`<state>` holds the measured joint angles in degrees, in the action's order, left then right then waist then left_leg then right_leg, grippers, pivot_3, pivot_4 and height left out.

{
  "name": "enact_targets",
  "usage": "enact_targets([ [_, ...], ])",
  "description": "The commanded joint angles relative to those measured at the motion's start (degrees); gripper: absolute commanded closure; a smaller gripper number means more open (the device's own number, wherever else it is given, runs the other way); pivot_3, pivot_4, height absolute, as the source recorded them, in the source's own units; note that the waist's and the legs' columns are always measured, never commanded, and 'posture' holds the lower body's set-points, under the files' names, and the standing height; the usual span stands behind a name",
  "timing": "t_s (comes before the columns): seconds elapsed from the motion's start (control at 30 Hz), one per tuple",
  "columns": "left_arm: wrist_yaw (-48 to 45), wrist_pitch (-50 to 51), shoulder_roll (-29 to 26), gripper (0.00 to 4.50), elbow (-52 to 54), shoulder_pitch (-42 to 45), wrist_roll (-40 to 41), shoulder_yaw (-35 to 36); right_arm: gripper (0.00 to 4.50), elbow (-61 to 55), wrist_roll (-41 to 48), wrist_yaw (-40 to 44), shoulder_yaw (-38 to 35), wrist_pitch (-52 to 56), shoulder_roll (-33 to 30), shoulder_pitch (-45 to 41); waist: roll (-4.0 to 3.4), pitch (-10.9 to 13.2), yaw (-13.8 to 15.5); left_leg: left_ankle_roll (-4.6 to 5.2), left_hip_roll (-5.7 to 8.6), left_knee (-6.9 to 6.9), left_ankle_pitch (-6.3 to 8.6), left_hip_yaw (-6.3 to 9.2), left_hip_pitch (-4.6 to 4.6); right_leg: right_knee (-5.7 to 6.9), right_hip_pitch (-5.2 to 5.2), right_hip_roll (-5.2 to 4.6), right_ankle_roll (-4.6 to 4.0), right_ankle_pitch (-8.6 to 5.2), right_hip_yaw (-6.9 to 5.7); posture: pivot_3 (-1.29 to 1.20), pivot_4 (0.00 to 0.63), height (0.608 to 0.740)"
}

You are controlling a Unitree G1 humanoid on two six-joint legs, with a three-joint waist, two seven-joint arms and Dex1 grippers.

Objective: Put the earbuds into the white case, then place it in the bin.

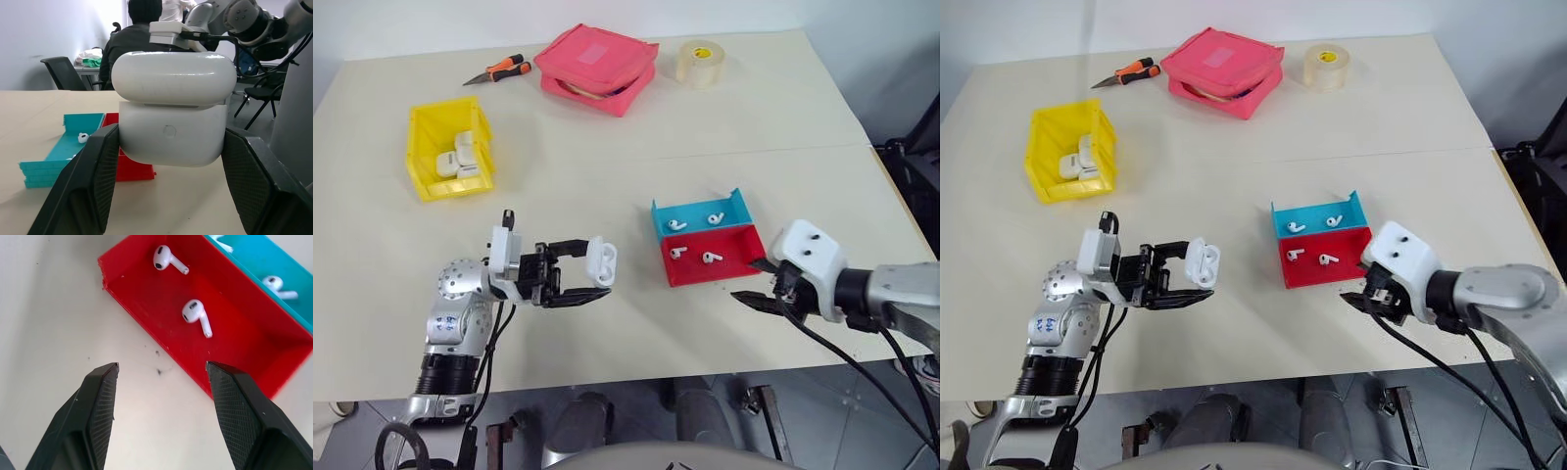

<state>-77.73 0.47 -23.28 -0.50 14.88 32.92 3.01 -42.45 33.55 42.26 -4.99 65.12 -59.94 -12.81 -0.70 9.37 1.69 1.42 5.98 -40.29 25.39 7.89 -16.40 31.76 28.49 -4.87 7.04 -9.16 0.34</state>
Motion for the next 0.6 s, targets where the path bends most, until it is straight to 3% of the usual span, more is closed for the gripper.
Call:
enact_targets([
  [0.03, 1.8, -0.8, 0.4, 1.73, 4.1, -1.6, 0.3, -0.5, 1.55, 1.5, -0.2, 0.3, 4.1, 0.5, -0.3, -5.0, 0.00, 0.0, 0.0, 0.00, 0.00, 0.02, 0.00, -0.01, 0.00, -0.02, 0.00, 0.00, 0.00, 0.00, 0.00, 0.00, 0.150, 0.740],
  [0.3, 4.7, -1.6, 0.4, 1.73, 6.2, -3.6, 0.1, -0.8, 1.55, 9.4, -5.0, 2.1, 17.1, -2.5, 1.0, -15.9, 0.00, 0.0, 0.0, 0.00, -0.02, 0.02, 0.00, -0.04, -0.03, -0.11, -0.01, 0.03, 0.00, 0.06, 0.00, 0.00, 0.150, 0.740],
  [0.6, 6.3, -2.1, 0.2, 1.73, 7.7, -5.0, 0.1, -1.5, 1.55, 18.3, -11.4, 5.9, 26.7, -3.9, 3.1, -26.0, 0.00, 0.0, 0.0, -0.01, -0.07, 0.06, 0.00, -0.09, -0.04, -0.13, 0.05, 0.09, -0.03, 0.08, 0.00, 0.00, 0.150, 0.740],
])
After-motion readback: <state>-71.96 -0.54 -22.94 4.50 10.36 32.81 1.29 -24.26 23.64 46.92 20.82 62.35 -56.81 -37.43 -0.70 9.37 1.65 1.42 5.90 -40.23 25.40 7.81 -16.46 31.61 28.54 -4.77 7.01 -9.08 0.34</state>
